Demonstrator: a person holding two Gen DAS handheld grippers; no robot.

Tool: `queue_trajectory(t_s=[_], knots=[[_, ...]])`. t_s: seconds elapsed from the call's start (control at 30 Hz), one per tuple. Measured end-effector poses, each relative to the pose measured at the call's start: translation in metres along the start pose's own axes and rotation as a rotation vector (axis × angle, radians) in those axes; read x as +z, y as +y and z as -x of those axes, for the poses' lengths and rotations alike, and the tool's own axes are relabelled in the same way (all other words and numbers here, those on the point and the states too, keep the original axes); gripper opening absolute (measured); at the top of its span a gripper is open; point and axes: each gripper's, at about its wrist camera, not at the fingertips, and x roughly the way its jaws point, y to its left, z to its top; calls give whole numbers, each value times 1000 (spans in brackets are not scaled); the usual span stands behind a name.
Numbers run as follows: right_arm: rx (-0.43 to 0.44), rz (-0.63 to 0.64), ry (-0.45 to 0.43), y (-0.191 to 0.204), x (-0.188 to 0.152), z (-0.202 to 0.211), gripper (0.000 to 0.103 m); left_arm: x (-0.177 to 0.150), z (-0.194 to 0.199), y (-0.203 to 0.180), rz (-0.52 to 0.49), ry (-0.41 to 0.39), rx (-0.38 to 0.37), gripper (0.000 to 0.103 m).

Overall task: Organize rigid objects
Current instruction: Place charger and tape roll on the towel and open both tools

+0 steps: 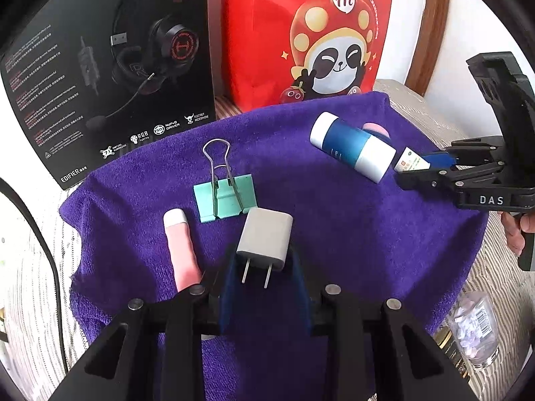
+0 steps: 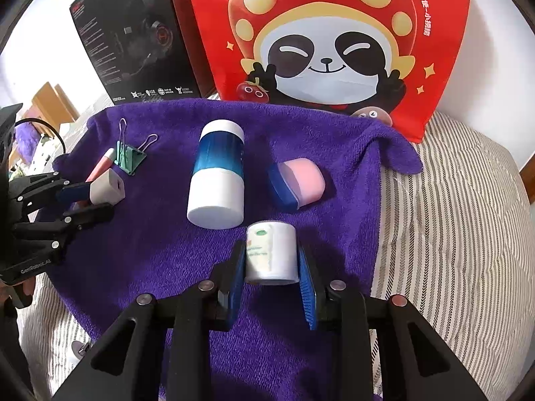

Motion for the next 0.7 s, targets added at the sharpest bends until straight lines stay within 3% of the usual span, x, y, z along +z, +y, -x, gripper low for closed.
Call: queue_trajectory(t_s=[0.2, 0.33, 0.47, 0.53, 0.6, 0.63, 0.7], knots=[[14, -7, 18, 1, -1, 2, 36, -1, 0, -8, -9, 5, 1, 44], [11, -21, 22, 2, -5, 11, 39, -3, 5, -9, 4, -3, -3, 58], [20, -41, -4, 2, -11, 29, 51, -5, 18, -10, 34, -26, -3, 63], [25, -57, -16, 2, -15, 40, 59, -8, 29, -12, 44, -43, -1, 80], [37, -69, -37, 4, -19, 51, 75, -12, 44, -18, 47, -68, 7, 89], [36, -73, -44, 5, -22, 58, 81, -14, 50, -22, 48, -73, 8, 98], [31, -74, -57, 8, -28, 69, 94, -20, 63, -29, 53, -89, 19, 103]])
